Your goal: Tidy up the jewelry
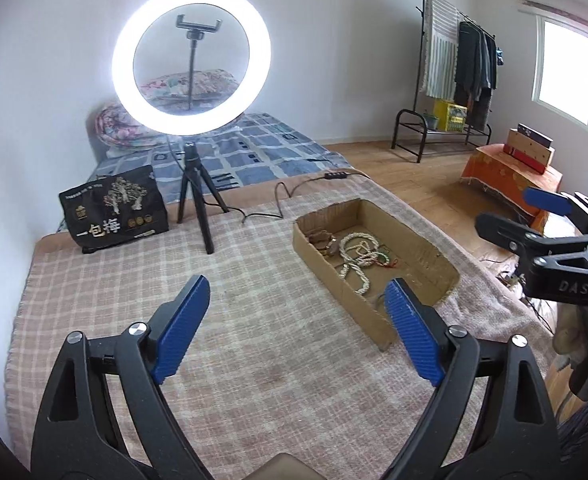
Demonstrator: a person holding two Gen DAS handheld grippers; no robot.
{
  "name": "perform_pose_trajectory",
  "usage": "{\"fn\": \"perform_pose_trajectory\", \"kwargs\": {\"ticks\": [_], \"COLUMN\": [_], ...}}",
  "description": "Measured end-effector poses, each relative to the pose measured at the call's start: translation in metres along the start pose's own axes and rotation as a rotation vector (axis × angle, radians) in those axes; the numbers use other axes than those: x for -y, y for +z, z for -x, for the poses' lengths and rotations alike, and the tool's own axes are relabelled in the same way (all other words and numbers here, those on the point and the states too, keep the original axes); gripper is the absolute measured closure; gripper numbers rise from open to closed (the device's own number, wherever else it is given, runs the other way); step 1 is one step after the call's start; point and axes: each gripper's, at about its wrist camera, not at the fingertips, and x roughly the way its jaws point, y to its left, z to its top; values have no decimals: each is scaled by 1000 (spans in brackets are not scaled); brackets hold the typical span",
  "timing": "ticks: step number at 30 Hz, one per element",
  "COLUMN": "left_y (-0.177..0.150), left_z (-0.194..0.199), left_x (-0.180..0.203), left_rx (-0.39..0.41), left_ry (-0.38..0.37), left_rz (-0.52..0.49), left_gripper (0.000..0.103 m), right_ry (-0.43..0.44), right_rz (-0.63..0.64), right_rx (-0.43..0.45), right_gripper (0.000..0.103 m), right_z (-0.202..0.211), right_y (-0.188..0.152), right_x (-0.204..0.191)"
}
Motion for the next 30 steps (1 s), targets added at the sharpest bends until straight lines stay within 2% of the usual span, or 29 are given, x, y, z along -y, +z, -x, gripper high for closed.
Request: {"fn": "perform_pose_trajectory", "kwargs": {"ticks": [9,11,13,16,30], "left_y": [-3,-3,-3,-3,-3], "left_z": [9,11,13,17,11], "left_x": [-3,-1,2,7,14], "left_rx": [25,34,41,55,18], "left_ry": [16,9,6,14,20], "left_rz": [-5,-10,-17,-40,-58], "left_gripper": [9,7,1,0,0], "right_ry": [20,17,9,-9,-24], "right_rz": [12,17,12,-12,-22], "right_rx": [12,13,13,10,-11], "right_gripper": [0,0,0,0,0], "right_z": [1,0,-2,-4,-16], "right_y": [-18,-21,-22,-25,-29], "right_x": [-11,-13,-12,-7,2]}}
